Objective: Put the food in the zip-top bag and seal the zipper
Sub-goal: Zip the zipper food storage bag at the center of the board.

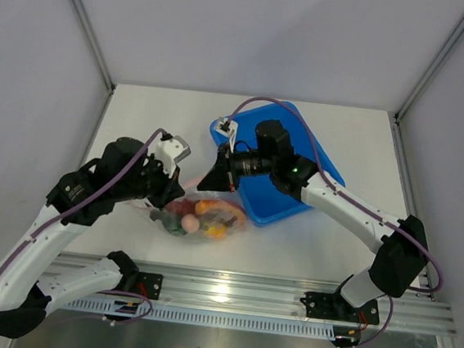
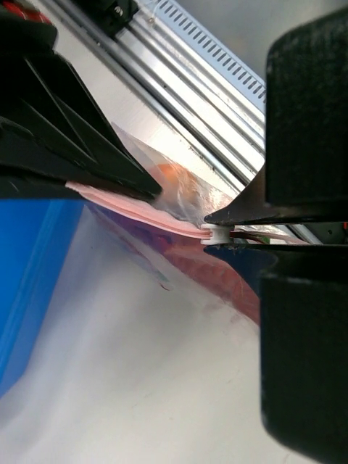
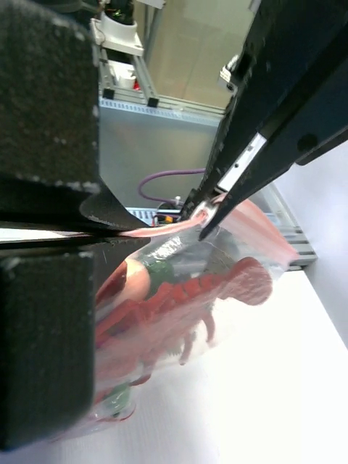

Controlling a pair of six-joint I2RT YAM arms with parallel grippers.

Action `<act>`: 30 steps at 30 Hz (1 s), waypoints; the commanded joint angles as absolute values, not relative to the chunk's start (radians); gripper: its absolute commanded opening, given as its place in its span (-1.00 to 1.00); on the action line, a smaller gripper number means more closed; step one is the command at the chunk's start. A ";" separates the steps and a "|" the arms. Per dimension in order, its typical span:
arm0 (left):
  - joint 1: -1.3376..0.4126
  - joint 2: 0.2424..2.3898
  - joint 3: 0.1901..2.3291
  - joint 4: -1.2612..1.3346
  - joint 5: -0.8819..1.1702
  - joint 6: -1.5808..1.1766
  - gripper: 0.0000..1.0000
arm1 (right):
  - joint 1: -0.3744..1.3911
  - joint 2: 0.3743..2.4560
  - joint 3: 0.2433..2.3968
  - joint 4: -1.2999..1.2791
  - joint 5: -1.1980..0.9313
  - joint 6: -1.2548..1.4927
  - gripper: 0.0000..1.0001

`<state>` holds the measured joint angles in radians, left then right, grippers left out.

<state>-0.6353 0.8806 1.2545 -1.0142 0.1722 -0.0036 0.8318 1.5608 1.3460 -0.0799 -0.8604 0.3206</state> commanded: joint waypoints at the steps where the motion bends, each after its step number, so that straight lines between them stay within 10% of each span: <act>1: -0.629 0.827 1.246 -1.123 0.011 -0.054 -0.91 | 0.802 1.493 1.345 0.037 -0.848 0.376 -1.00; 12: -0.630 0.741 1.319 -1.180 0.041 -0.060 -0.99 | 0.798 1.565 1.411 0.017 -1.036 0.390 -1.00; 19: -0.629 0.818 1.446 -1.216 0.178 -0.015 -0.99 | 0.815 1.578 1.489 -0.167 -1.026 0.250 0.22; 30: -0.630 0.861 1.451 -1.203 0.276 -0.003 -0.99 | 0.838 1.657 1.520 -0.023 -1.055 0.298 0.32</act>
